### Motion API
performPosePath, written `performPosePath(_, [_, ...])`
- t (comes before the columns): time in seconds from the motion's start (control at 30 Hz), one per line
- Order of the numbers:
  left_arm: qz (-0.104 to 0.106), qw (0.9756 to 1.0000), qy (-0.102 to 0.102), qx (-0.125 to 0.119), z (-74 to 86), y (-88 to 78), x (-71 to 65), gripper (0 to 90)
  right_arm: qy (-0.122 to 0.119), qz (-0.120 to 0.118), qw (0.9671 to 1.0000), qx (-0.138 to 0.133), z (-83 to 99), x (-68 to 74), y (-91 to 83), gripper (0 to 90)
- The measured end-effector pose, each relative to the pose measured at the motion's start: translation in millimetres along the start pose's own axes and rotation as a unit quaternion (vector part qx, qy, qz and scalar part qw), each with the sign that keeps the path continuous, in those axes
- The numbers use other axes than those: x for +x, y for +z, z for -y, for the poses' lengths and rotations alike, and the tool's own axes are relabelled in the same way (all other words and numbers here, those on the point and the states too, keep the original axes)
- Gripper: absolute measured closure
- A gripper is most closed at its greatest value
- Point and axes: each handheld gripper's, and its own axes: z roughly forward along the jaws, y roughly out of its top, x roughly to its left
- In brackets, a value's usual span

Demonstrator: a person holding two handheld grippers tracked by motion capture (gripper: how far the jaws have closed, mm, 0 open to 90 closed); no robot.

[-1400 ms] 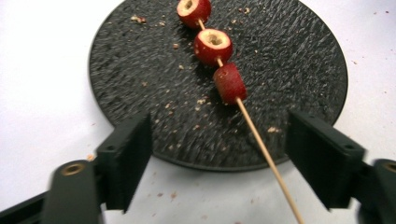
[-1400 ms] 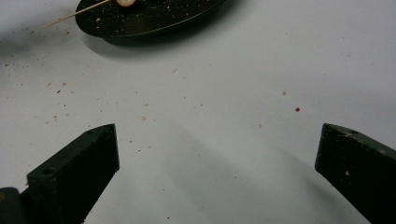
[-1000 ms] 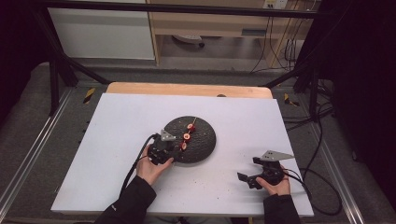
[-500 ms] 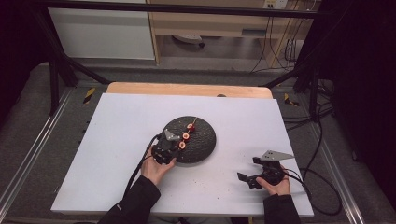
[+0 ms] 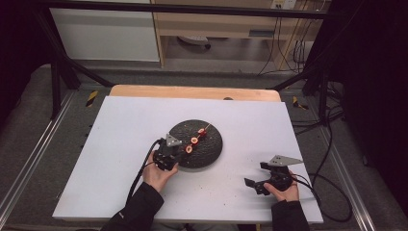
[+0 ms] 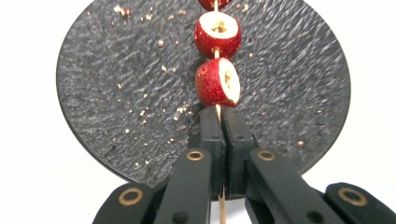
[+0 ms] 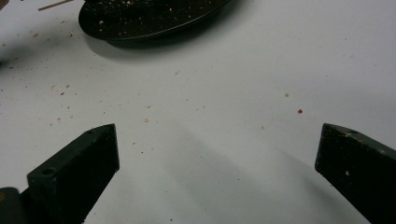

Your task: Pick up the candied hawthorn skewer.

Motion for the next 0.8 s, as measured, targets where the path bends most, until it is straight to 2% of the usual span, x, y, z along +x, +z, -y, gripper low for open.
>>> performPosePath(0.37, [0.032,0.9984,0.003,-0.046,10.7,-29.4,10.8,88.1,0.005,-0.003,1.0000,-0.003,-0.4,0.9,0.3,0.9])
performPosePath(0.57, [0.049,0.9963,0.012,-0.070,23.3,-45.4,17.6,88.1,0.009,-0.007,0.9999,-0.007,-2.8,3.8,2.2,0.8])
performPosePath(0.67, [0.064,0.9949,0.012,-0.078,31.1,-52.2,22.1,88.2,0.013,-0.012,0.9998,-0.009,-5.2,7.4,4.7,0.8])
performPosePath(0.8, [0.068,0.9941,0.017,-0.083,41.7,-59.6,27.3,88.2,0.010,-0.015,0.9998,-0.008,-7.2,10.3,7.2,0.7])
